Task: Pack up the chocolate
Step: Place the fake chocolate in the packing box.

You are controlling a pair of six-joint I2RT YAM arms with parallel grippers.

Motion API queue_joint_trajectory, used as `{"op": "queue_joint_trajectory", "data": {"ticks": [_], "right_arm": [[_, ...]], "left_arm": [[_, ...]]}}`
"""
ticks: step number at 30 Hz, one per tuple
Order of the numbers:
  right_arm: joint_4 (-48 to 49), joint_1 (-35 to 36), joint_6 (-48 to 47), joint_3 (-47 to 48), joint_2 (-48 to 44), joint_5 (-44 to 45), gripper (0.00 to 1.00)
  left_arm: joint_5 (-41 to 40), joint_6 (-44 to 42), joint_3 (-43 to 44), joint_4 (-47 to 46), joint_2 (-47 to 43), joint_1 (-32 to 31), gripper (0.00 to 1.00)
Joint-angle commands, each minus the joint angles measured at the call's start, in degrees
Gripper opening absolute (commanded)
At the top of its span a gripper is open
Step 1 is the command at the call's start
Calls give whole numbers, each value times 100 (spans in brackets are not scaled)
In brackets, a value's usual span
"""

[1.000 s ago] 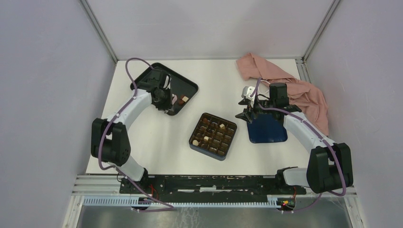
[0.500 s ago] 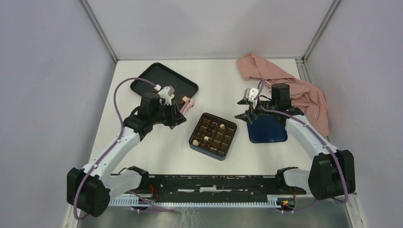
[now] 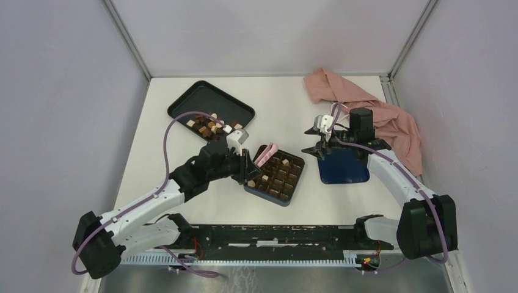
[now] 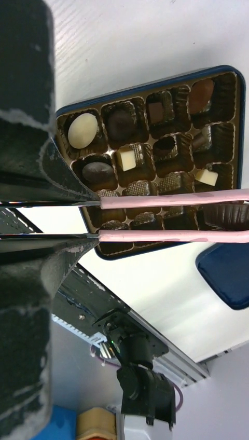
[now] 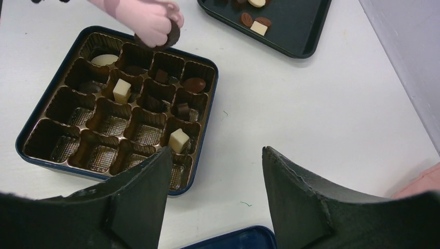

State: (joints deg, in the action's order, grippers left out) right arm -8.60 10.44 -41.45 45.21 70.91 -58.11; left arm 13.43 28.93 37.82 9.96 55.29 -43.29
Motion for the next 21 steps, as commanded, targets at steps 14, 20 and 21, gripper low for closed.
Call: {"op": "queue_joint_trajectory", "data": {"ticks": [14,20,21], "right_arm": [[170,-20,-56,32,28,-60,70],[166,-22,-47,32,37,-52,70],[161,-20,-47,32,33,-56,70]], "left_arm": [[-2275,95,877,616,1647,-1719,2],[-2450,-3,1293,803,2207,-1861,4],[-2459,-23,1343,839,2277,-1892,5]]}}
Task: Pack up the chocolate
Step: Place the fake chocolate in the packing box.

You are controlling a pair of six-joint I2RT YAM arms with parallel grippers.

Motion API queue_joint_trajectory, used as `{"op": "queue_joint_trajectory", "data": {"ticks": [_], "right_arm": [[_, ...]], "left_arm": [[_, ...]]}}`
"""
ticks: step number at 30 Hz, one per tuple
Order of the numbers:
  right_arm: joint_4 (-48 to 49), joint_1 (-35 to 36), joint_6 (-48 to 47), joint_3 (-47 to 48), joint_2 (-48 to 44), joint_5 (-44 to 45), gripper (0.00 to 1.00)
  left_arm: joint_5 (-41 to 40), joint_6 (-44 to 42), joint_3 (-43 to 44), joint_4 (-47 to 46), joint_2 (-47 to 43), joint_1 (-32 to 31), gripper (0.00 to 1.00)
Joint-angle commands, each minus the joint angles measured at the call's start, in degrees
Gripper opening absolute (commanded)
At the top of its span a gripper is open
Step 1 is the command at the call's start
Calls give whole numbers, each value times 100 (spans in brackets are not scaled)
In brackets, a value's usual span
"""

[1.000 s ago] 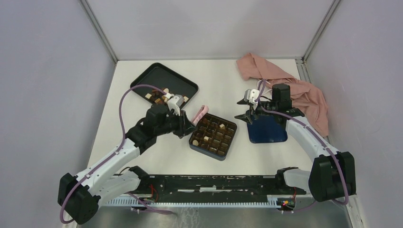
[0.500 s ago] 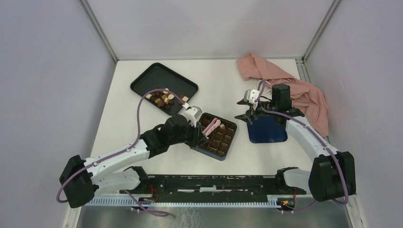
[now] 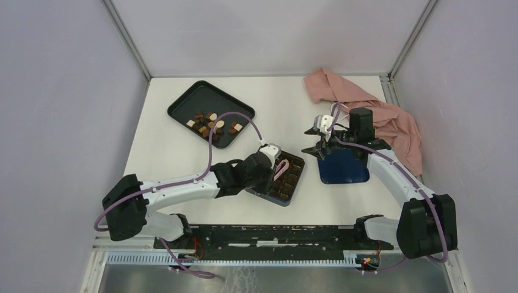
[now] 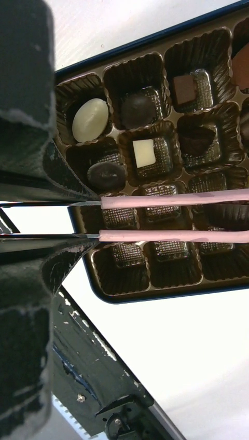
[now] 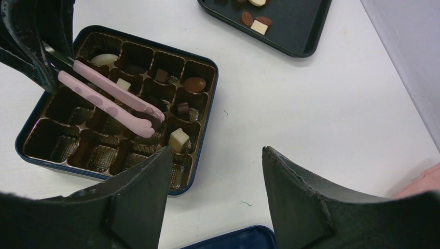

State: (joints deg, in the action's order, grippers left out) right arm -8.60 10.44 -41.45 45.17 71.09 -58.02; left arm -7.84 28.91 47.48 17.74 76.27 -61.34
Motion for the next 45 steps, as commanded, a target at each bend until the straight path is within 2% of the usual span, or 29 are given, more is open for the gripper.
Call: {"op": "queue_joint_trajectory", "data": {"ticks": [1,5,17,20,27,38,42,45], "right_arm": [[161,-16,-47,37,19,-64,70],[157,-19,-47,45,19,-67,70],[157,-15,-47,45,20,-78,70],[157,-15,-47,45,24,-78,70],[158,-16,-47,45,15,-78,70],[144,-16,-47,54,-12,-96,70],[139,-18,-47,54,-42,-113,70],[142,-20,-47,56,-55,-121,70]], "left_arm": [[-348,-33,424,94,238,-110,5],[-394,-52,502,158,399,-159,10],[-624,-41,656,381,535,-256,37],[-670,-30,682,406,576,-274,40],[-746,30,727,456,516,-284,41],[-753,-28,689,272,-381,-142,41],[-759,-104,602,329,-801,371,40],[-426,-196,537,403,-1166,1182,39]]}}
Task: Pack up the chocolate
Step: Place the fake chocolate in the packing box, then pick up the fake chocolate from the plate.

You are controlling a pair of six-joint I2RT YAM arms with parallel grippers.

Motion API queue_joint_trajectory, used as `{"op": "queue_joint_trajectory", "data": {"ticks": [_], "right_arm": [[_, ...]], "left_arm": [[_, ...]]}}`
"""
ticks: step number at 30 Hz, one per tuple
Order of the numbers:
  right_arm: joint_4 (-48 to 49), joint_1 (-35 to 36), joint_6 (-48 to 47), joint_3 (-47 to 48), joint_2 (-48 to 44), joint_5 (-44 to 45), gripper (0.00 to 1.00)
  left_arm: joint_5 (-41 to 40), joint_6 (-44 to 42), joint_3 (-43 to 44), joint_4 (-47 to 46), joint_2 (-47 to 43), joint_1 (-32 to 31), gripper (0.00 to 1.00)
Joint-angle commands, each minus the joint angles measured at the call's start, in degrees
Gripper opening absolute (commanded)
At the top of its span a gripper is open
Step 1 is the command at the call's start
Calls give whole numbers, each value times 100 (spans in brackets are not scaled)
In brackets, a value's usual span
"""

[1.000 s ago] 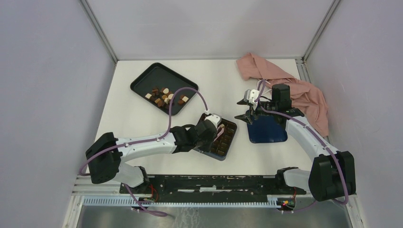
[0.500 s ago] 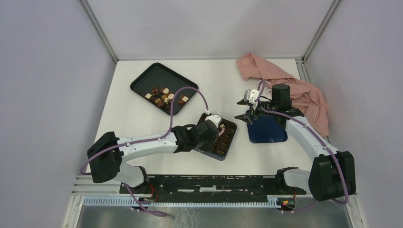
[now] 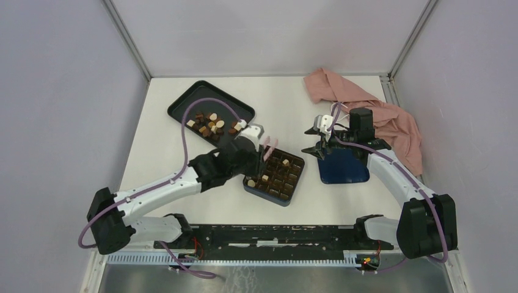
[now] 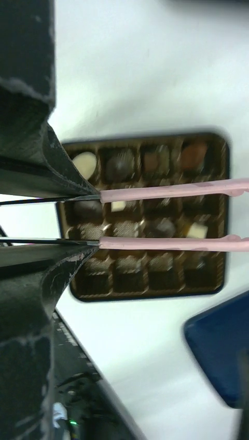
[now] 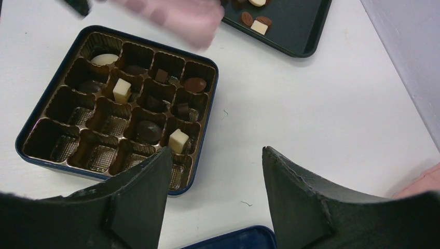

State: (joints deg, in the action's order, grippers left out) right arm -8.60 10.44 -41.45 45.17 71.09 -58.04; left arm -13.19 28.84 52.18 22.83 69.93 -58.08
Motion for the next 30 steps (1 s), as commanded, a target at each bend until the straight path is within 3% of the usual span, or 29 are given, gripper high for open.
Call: {"op": "queue_joint_trajectory", "data": {"ticks": [1,6,13,22,30], "right_arm": [[139,-16,-47,54,-58,-128,70],[144,-15,-56,56,-59,-135,70],[128,-18,-57,62,-48,-164,70],[122,-19,-47,65,3,-186,70],[118,-17,-47,68,13,-207,70]], "left_arm": [[292,-227,71,-55,-624,1194,39],[847,-626,418,686,-644,2590,39],[1070,-1190,951,1457,72,3934,40],[721,-1698,1828,1972,1481,4381,39],[794,-2048,2328,2141,2187,4755,39]]}}
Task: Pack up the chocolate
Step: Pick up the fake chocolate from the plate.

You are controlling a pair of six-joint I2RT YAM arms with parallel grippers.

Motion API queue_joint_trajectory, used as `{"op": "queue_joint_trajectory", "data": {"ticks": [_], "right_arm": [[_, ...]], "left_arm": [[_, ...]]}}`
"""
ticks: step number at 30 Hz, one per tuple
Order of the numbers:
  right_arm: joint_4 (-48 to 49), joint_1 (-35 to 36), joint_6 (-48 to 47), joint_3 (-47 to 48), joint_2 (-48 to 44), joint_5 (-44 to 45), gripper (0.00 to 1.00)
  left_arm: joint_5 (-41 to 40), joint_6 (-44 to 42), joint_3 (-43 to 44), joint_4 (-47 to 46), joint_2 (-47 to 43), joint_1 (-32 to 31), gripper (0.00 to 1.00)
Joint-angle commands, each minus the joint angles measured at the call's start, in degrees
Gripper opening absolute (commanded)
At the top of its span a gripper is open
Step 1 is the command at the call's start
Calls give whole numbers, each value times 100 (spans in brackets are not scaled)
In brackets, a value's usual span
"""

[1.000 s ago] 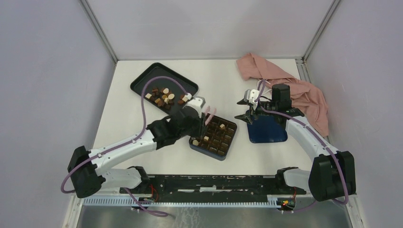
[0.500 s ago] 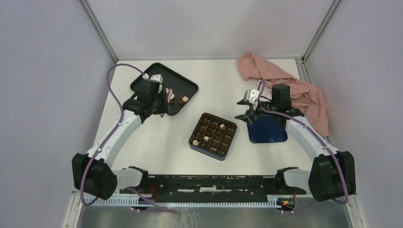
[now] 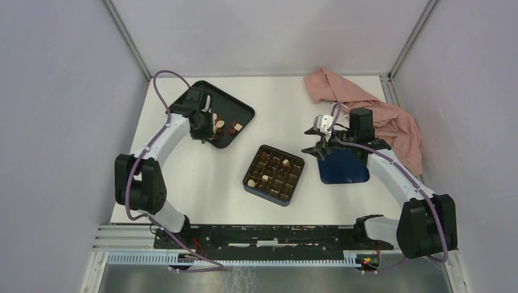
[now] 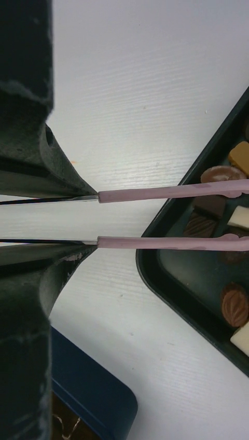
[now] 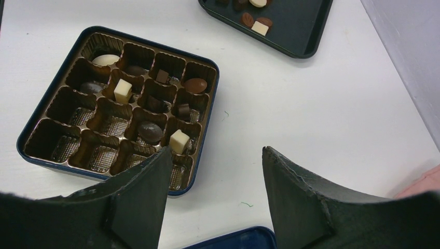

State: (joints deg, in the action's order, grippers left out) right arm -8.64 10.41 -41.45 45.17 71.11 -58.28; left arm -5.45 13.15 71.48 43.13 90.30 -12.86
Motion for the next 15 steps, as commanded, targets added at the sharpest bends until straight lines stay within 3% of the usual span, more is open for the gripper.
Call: {"op": "queue_joint_trajectory", "data": {"ticks": [1,15], "right_arm": [[122,-13,-47,69,18,-183,70],[94,-11,-22,93,77,-159,70]], "left_arm": [[66,-508,427,120,211,306,39],[519,-695,454,151,642,486,37]]}}
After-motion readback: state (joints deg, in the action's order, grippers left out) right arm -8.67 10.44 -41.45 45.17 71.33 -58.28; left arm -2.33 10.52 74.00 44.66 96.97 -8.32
